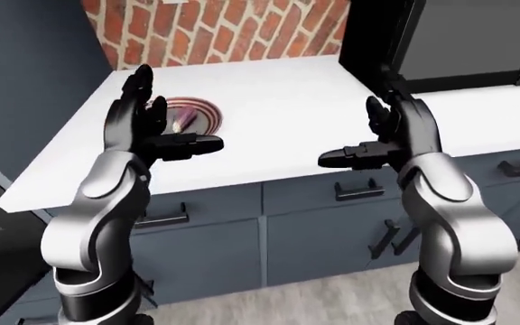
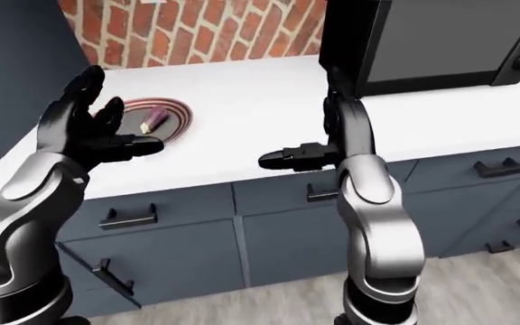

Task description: Place the eggplant on the rack of the oven.

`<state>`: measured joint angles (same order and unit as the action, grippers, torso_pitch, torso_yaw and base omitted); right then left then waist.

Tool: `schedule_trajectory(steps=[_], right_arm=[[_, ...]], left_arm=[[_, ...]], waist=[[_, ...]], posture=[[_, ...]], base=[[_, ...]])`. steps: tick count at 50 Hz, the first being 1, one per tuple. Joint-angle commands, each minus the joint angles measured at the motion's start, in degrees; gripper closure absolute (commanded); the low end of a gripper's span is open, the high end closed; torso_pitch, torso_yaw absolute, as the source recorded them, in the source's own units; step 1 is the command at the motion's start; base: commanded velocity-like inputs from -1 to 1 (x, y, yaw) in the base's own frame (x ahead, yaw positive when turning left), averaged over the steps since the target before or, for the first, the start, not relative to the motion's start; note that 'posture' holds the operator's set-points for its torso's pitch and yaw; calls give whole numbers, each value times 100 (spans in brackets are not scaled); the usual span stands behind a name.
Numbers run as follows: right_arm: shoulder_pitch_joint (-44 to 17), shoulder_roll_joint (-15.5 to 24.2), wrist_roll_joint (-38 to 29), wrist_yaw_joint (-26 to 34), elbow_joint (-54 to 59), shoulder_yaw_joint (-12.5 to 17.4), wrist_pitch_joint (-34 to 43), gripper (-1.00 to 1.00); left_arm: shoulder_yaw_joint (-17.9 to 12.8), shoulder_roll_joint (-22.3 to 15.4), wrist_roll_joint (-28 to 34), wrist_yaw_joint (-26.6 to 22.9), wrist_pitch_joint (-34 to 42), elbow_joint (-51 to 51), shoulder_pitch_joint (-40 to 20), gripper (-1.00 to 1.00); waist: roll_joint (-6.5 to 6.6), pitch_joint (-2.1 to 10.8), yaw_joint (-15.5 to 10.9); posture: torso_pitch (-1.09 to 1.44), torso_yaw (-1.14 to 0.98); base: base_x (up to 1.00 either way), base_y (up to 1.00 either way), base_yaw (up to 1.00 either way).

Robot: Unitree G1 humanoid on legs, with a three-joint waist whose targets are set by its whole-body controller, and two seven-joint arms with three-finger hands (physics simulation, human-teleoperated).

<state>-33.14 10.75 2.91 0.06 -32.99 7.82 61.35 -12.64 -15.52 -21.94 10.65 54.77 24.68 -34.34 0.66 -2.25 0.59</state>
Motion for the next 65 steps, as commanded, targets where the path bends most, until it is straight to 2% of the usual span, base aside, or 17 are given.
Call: schedule_trajectory(steps=[1,5,7,17,20,21,26,30,33,35,36,38,48,54,57,63,65], right_arm=[[-159,9,22,2,-122,-7,-113,-100],[-162,16,21,0,-162,-14,-83,-100],[-160,22,22,7,-138,-6,-106,-100],[-181,25,0,18,-200,-1,-98,-100],[-176,14,5,7,-197,-5,-97,-100],[-178,17,9,8,-205,-1,-86,-100],[-176,19,2,-3,-216,-9,-77,-100],[-178,21,-8,-1,-196,-22,-88,-100],[-189,27,-13,0,-205,-17,-69,-100],[-191,33,-16,4,-201,-13,-68,-100],[-197,35,-16,8,-204,-16,-62,-100],[-192,38,-12,15,-211,-3,-67,-100],[-184,24,-21,20,-201,-24,-79,-100],[-211,31,-25,23,-167,-14,-93,-100],[-238,28,-7,14,-172,25,-86,-100],[-733,169,156,-72,220,121,-88,-100],[-893,225,204,-76,524,139,-214,-100]], left_arm=[[-84,-76,20,28,-157,132,-147,-100],[-78,-75,22,23,-171,130,-130,-100],[-76,-75,20,30,-158,138,-134,-100],[-52,-50,34,23,-145,151,-146,-100],[-59,-49,16,40,-100,186,-159,-100],[-59,-53,21,30,-125,169,-151,-100],[-66,-54,9,35,-103,202,-142,-100],[-60,-57,12,29,-117,184,-145,-100],[-49,-57,27,17,-150,155,-143,-100],[-47,-56,28,22,-136,162,-149,-100],[-39,-52,36,15,-159,145,-144,-100],[-43,-50,33,18,-144,160,-150,-100],[-30,-47,65,-14,-176,134,-137,-100],[-35,-40,56,-8,-133,152,-166,-100],[-23,-43,59,-23,-139,148,-167,-100],[-7,-21,91,-28,-103,222,-164,-100],[0,-20,98,-29,-108,220,-184,-100]], waist=[[9,90,-16],[406,309,50],[411,144,-4],[28,241,-70],[-466,223,-123],[-338,178,-68],[-334,262,-16],[-127,171,-7],[185,187,21],[681,312,19],[352,253,12],[350,212,-13],[-379,171,-23],[-211,167,-36],[193,119,39],[-169,86,2],[-115,97,-56]], posture=[[0,0],[0,0],[0,0],[0,0],[0,0],[0,0],[0,0],[0,0],[0,0],[0,0],[0,0],[0,0],[0,0],[0,0],[0,0],[0,0],[0,0]], base=[[17,23,0],[17,25,0],[17,24,0],[5,13,0],[0,36,0],[0,41,0],[0,41,0],[0,41,0],[0,41,0],[0,41,0],[0,42,0],[0,41,0],[0,42,0],[0,23,0],[0,0,0],[0,0,0],[0,0,0]])
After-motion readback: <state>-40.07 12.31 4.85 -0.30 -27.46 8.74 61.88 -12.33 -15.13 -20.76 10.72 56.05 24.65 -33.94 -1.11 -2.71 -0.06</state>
